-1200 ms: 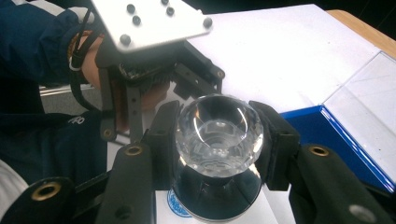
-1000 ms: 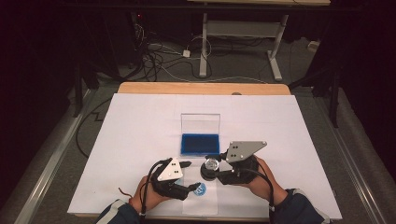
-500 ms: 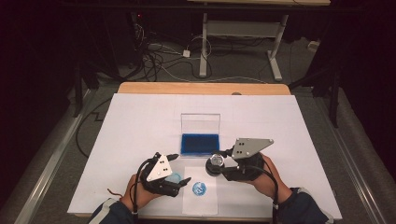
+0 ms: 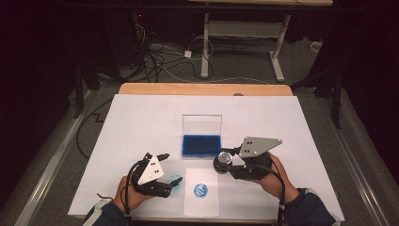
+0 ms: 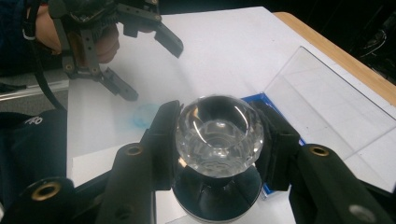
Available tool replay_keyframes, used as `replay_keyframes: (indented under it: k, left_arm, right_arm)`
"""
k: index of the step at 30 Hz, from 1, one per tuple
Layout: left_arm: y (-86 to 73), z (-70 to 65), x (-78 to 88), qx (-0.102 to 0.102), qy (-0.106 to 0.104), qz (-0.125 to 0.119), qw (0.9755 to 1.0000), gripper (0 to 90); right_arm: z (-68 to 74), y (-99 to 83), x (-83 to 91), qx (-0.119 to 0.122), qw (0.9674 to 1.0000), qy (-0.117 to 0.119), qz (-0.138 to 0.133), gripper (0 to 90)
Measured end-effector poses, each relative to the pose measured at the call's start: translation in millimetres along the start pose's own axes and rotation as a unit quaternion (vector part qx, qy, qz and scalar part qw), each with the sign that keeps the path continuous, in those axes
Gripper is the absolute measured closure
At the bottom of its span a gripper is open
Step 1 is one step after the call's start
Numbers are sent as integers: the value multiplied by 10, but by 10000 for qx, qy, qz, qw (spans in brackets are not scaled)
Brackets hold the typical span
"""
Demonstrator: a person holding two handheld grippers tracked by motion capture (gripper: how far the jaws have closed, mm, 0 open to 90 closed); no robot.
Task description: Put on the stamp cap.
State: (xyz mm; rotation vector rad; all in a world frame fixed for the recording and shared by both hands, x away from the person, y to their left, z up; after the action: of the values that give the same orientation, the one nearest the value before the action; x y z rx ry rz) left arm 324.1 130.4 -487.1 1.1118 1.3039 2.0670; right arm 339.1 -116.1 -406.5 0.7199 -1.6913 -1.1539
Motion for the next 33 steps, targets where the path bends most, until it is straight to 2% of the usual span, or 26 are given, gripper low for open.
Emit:
replay_keyframes:
  k: [1,4,7,14,19,23,26,29,32,33]
  left_arm:
    - [-30,19,16,-82,79,61,9999,144]
    - [-105,73,62,66,143,75,9998,144]
    - [-158,110,110,86,240,109,9996,144]
    - [-239,151,199,191,316,135,9992,144]
    - [-313,177,282,192,399,189,9988,146]
    - [-389,203,365,357,469,225,9980,145]
    - [-431,230,424,375,548,225,9975,145]
    - [-464,227,468,510,555,227,9969,146]
    - [-486,221,499,531,556,241,9968,145]
    - [-498,204,506,608,511,260,9965,145]
  right_arm:
    - [-10,0,8,-7,10000,-26,-4,570]
    - [-41,-6,26,-22,10000,-72,-2,570]
    - [-67,-12,34,-33,9999,-111,4,570]
    - [-94,-33,49,-12,9999,-158,48,570]
    - [-125,-48,90,-37,9997,-245,54,570]
    - [-132,-52,119,-54,9997,-245,56,570]
    - [-147,-64,137,-49,9996,-270,79,570]
    - [-161,-73,143,-34,9995,-279,114,570]
    - [-159,-76,142,-22,9994,-305,163,570]
    - [-159,-78,142,-35,9994,-290,157,570]
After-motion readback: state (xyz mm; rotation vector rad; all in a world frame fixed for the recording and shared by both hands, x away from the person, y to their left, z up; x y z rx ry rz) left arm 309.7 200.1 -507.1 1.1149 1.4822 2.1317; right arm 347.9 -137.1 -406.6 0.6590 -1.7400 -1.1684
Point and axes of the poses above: each handheld gripper's, and its own axes: x roughly backward along the jaws, y roughly out of its top, z roughly to its left, the point moved 6 cm from there along -x, roughly forward along the jaws, and after that the axes turned 10 degrees about -z, right-handed, at the moved point
